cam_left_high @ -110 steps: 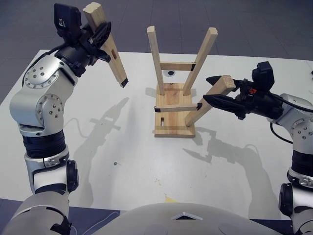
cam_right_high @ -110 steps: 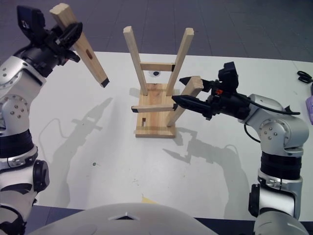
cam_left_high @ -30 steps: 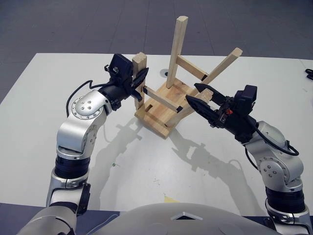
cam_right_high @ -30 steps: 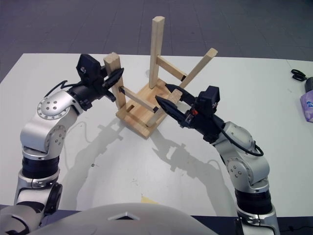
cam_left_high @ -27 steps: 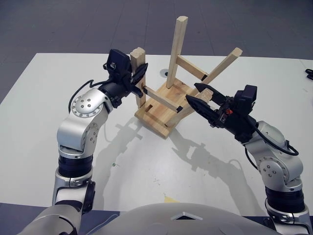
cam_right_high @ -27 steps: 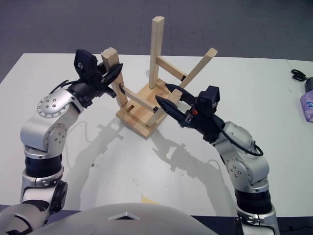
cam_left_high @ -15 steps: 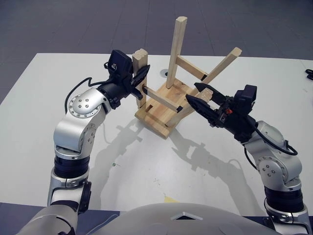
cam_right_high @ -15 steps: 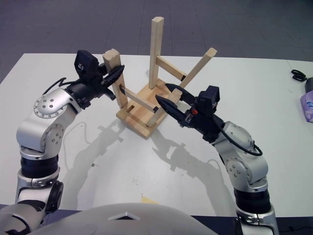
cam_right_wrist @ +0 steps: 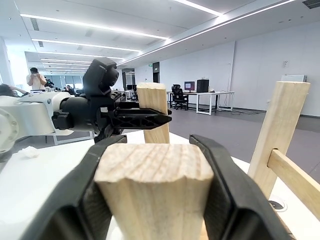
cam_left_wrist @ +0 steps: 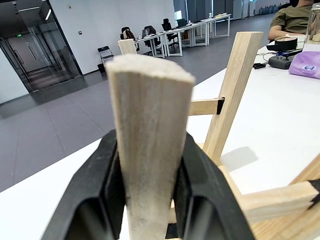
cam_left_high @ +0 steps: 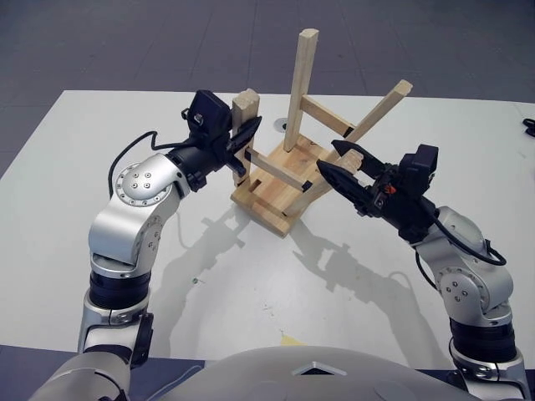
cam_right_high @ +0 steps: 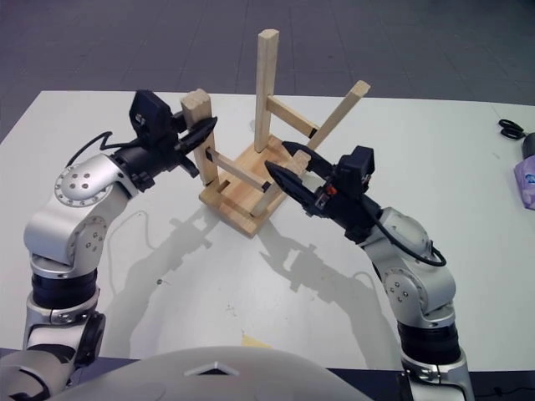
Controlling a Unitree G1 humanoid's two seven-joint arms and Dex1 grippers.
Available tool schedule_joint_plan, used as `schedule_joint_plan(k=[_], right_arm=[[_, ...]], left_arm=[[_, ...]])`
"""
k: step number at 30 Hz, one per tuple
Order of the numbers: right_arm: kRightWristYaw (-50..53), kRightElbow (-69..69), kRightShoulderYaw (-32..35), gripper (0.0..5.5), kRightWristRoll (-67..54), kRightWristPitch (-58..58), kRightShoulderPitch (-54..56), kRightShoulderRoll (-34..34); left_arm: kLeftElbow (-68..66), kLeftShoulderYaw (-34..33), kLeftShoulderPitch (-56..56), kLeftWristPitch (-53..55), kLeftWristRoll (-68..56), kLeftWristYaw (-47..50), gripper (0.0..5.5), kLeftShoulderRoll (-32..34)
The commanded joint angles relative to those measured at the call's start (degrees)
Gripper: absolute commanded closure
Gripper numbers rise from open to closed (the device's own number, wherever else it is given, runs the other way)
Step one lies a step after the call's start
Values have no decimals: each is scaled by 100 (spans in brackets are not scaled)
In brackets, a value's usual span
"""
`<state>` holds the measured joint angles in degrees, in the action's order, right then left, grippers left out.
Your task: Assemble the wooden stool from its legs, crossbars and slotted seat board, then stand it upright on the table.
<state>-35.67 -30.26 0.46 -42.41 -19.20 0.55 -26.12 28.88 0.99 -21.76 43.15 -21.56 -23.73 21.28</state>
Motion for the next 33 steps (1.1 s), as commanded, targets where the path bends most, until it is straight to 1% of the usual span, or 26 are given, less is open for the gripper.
schedule_joint_plan(k=[1,4,6,10,15,19,22,24,28,30,33], right_arm=[[122,451,-419,341,181,-583,-448,28],[226,446,-310,341,159,-553,-496,61],[274,444,-260,341,140,-544,-543,79],[310,424,-294,341,162,-526,-599,112],[326,447,-318,341,219,-502,-580,112],[356,483,-344,341,269,-485,-541,140],[360,546,-364,341,340,-451,-511,164],[363,554,-344,341,348,-443,-522,172],[386,548,-345,341,360,-432,-545,202],[385,540,-370,341,374,-438,-545,210],[364,547,-366,341,380,-453,-538,197]], left_arm=[[221,-87,-366,507,-898,-216,444,-335],[570,537,-332,333,-486,-603,444,224],[788,827,-273,249,-368,-733,444,445],[757,985,-241,146,-209,-591,444,456],[199,926,-371,15,310,-24,444,156],[165,796,-576,173,143,87,444,-213],[346,986,-442,40,213,-204,444,-25],[385,929,-409,4,206,-180,444,-39],[386,777,-392,-204,293,248,444,-442],[415,736,-217,-422,279,355,444,-674],[247,437,158,-684,212,620,444,-1037]])
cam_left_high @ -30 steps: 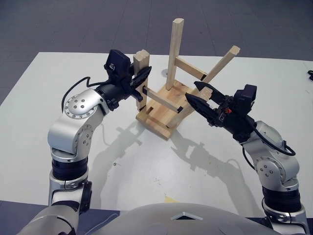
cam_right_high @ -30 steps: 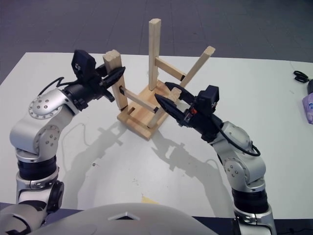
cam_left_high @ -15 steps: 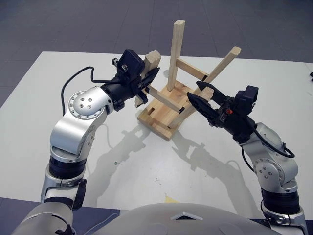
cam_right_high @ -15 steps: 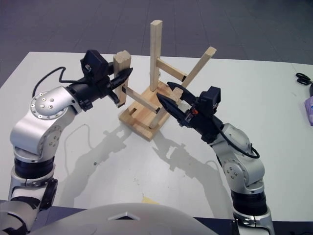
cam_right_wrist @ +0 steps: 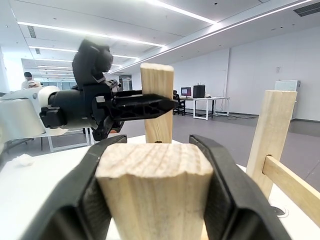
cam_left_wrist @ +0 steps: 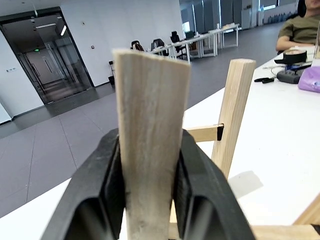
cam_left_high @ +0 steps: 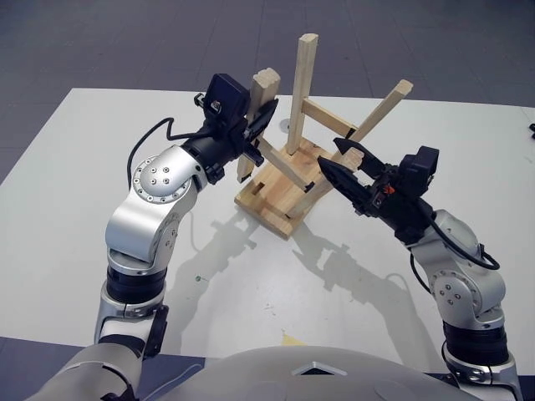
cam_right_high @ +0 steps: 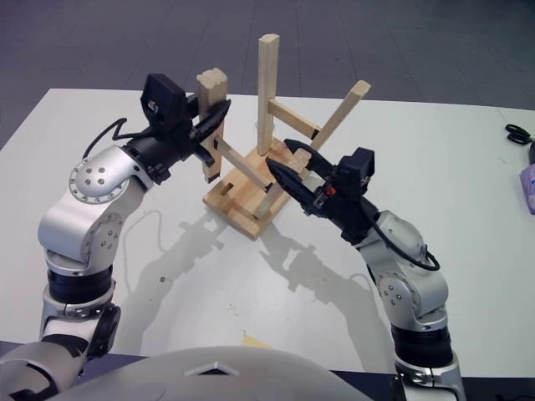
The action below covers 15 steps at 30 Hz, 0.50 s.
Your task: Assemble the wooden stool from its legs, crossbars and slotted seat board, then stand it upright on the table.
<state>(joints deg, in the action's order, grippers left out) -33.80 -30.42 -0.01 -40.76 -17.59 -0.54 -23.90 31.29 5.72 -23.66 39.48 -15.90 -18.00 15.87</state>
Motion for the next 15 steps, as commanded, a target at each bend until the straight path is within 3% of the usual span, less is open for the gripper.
schedule_joint_plan(k=[1,15], right_arm=[[173,570,-313,341,215,-623,-414,-31],[99,586,-331,341,150,-727,-308,-148]], left_arm=[[-23,-105,451,-360,-356,74,444,-537],[-1029,-724,865,-1071,-477,552,446,-1290]])
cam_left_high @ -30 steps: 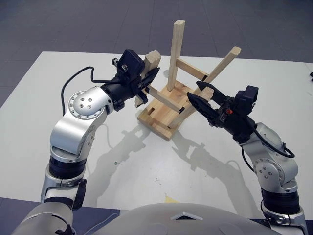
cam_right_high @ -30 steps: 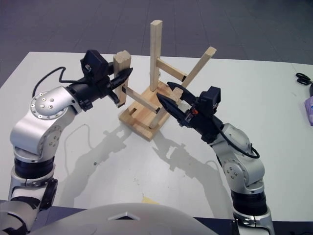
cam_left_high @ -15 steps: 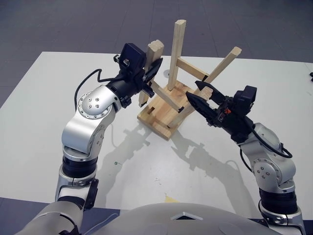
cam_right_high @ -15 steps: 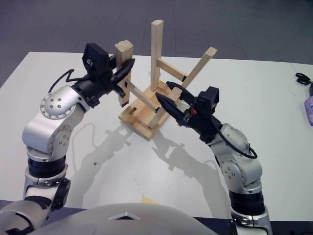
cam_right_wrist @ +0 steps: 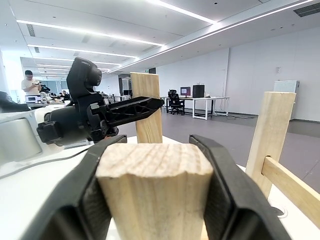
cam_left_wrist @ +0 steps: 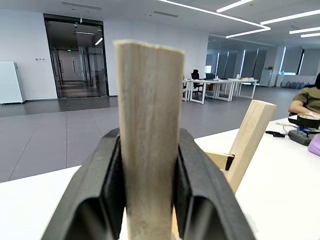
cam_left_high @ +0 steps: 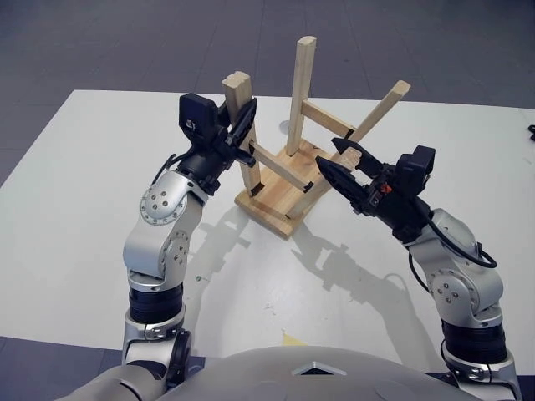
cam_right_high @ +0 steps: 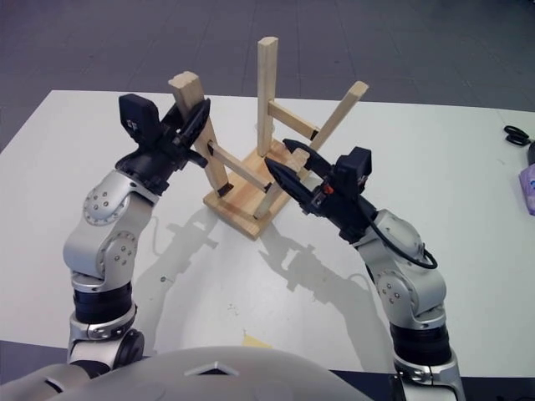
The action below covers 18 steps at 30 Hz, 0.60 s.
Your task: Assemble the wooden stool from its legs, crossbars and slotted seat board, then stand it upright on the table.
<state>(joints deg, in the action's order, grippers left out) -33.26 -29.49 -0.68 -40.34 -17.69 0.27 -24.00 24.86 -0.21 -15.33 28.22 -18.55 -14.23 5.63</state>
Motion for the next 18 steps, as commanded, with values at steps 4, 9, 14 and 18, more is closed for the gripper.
schedule_joint_plan(k=[4,9,14,18], right_arm=[[30,515,-274,341,78,-740,-351,-163],[59,480,-290,341,18,-786,-316,-148],[67,476,-245,341,9,-804,-313,-167],[94,484,-246,341,26,-784,-317,-152]], left_arm=[[-481,-104,-81,-104,-273,236,446,-430],[-570,123,-31,-324,-26,55,446,-218],[-392,412,159,-276,16,-305,446,121],[-220,669,347,-297,34,-498,446,330]])
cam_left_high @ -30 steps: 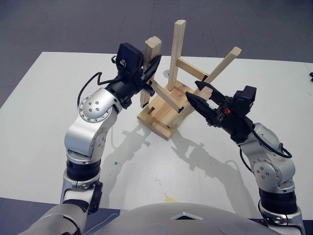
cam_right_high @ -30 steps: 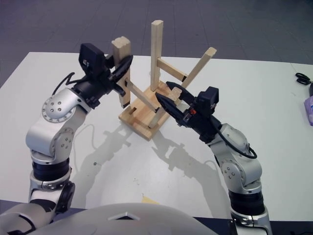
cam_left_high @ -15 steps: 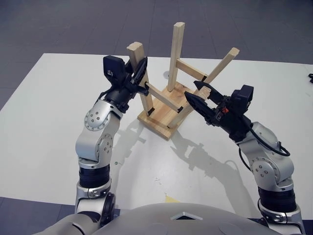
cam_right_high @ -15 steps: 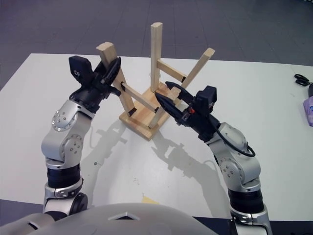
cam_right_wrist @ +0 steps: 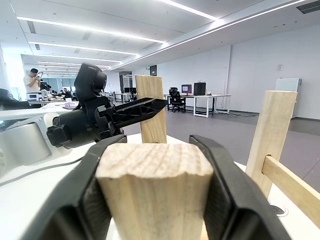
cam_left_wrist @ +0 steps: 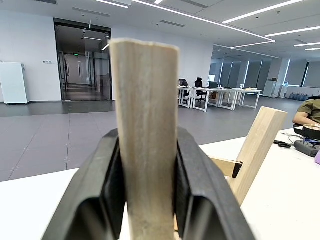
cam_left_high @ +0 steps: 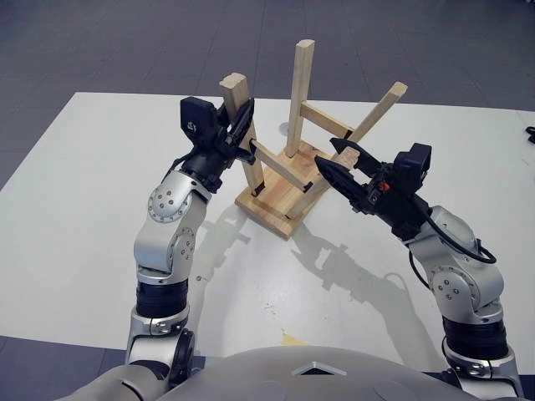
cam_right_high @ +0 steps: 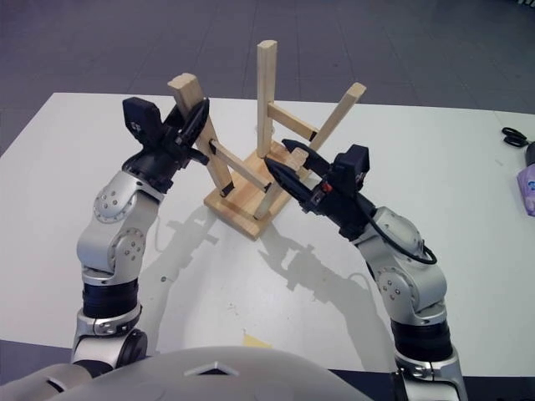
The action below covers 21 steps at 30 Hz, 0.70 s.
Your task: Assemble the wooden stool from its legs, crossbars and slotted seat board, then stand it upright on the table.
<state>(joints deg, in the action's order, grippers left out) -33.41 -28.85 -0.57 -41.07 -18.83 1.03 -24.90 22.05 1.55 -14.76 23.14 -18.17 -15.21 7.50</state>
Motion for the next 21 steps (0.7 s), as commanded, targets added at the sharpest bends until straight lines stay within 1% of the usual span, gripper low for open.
schedule_joint_plan(k=[1,6,10,16,21], right_arm=[[118,420,-263,341,102,-666,-395,-59],[141,444,-267,341,122,-648,-373,-44],[162,424,-276,341,114,-642,-371,-23],[153,427,-292,341,118,-640,-376,-19],[111,436,-351,341,91,-674,-357,-28]], left_arm=[[75,527,308,195,5,-410,446,177],[-28,664,288,24,104,-580,446,473],[-277,814,282,-219,179,-695,446,568],[-702,696,85,-494,71,-399,446,219],[-845,352,-66,-654,61,-76,446,-1]])
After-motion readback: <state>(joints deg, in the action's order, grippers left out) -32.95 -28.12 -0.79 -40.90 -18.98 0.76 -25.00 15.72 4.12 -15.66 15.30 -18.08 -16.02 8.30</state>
